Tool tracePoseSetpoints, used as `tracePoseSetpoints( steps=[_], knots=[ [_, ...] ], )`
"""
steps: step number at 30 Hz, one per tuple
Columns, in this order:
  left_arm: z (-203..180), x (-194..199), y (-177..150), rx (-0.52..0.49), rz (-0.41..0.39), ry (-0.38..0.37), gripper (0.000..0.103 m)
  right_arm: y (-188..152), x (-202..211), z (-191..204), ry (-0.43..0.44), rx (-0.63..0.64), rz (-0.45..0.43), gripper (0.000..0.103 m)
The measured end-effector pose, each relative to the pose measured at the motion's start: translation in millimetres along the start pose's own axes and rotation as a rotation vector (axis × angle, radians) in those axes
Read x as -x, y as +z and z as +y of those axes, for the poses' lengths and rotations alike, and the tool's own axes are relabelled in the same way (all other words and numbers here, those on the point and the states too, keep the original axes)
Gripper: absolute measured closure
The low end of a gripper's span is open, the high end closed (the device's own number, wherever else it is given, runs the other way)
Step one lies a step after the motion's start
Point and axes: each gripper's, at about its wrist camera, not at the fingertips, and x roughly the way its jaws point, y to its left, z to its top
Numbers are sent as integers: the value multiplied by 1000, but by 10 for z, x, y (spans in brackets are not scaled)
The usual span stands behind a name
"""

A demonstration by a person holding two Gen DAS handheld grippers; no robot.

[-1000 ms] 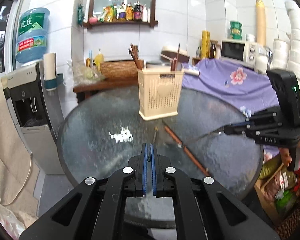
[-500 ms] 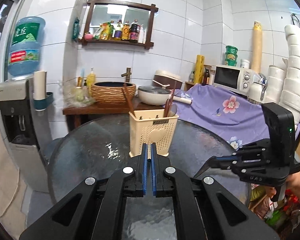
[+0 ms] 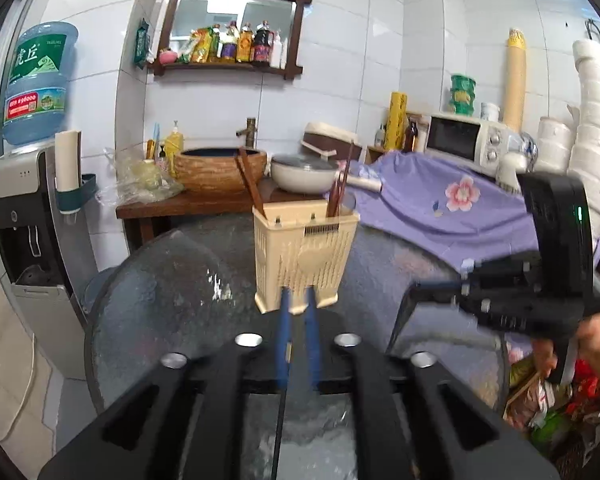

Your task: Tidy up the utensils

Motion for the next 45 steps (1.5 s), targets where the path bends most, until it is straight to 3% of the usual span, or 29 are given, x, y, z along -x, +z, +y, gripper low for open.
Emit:
tracePoseSetpoints(
  steps=[2, 10, 17, 25, 29, 36, 41, 45],
  knots=[
    [43, 19, -204, -1, 30, 32, 65, -17, -5, 13, 3, 4, 2, 101],
    [149, -92, -1091, -25, 320, 70, 65, -18, 4, 89, 3, 20, 16, 101],
    [208, -151, -1318, -69, 448, 64, 75, -8, 7, 136, 5, 29, 16, 101],
    [181, -193, -1281, -109, 488, 50, 86, -19, -18, 156, 10, 31, 20, 101],
    [111, -200, -1287, -110, 487, 33, 98, -9, -18, 165, 11, 30, 16, 101],
    [99, -158, -1311, -86, 463, 47, 99, -5, -3, 174, 12, 29, 9, 101],
    [23, -57, -1234, -98, 406, 55, 99, 1, 25, 162, 10, 25, 2, 101],
    [37, 108, -982, -93, 311, 78, 99, 20, 68, 155, 8, 26, -10, 101]
  ],
)
